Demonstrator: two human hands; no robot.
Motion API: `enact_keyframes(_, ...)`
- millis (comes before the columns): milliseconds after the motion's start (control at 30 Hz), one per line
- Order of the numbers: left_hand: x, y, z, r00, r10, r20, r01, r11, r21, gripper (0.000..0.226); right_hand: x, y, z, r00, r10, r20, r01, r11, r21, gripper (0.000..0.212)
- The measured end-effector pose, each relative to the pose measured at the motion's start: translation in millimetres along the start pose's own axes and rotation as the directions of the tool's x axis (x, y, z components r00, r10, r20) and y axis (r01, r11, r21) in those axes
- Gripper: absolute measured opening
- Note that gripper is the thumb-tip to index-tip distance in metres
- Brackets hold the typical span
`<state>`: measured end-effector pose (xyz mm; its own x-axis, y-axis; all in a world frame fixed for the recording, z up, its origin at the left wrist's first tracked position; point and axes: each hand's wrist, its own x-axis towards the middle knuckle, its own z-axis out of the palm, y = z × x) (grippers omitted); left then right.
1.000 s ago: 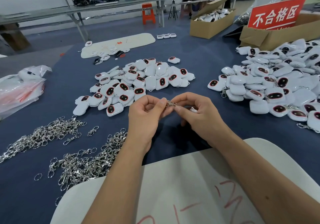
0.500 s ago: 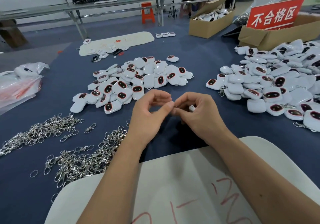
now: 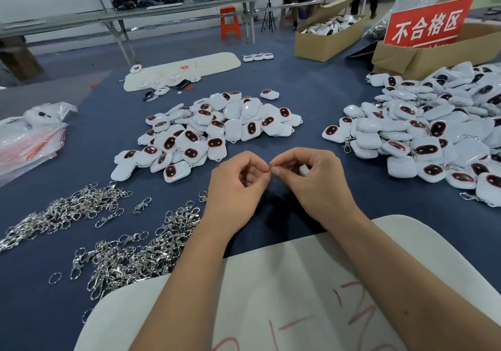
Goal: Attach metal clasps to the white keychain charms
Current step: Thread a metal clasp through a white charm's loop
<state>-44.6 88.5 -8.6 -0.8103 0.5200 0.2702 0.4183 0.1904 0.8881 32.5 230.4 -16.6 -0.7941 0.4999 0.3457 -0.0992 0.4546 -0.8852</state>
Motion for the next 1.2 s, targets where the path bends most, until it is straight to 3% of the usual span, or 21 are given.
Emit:
enact_keyframes(200, -0.5, 3.3, 0.9, 1.000, -0.012, 0.025, 0.012, 1.000, -0.007, 0.013, 1.1, 1.2, -1.3, 0.999, 0.006, -0.045, -0.004, 0.998, 0.056, 0.015)
enact_keyframes(500, 0.4, 2.4, 0.1, 0.999, -0.035, 0.017, 0.035, 0.999, 0.004, 0.013, 2.0, 4.5, -1.3, 1.000, -0.009, 0.007, 0.008, 0.998, 0.067, 0.019)
enact_keyframes(800, 1.4, 3.4, 1.5, 0.993, -0.094, -0.069, 0.090, 0.994, -0.063, 0.013, 1.2, 2.8, 0.4, 0.999, -0.032, 0.041, 0.030, 0.998, 0.056, 0.015)
enact_keyframes(967, 3.8, 0.1, -1.9, 0.988, -0.143, -0.060, 0.129, 0.972, -0.194, 0.011, 0.4, 0.4, 0.3, 0.992, -0.046, 0.115, 0.040, 0.998, 0.051, 0.014)
enact_keyframes(1200, 4.6, 0.5, -1.6, 0.993, -0.113, -0.045, 0.104, 0.978, -0.179, 0.015, 1.4, 1.2, -0.8, 0.998, -0.054, 0.045, 0.053, 0.998, 0.034, 0.020)
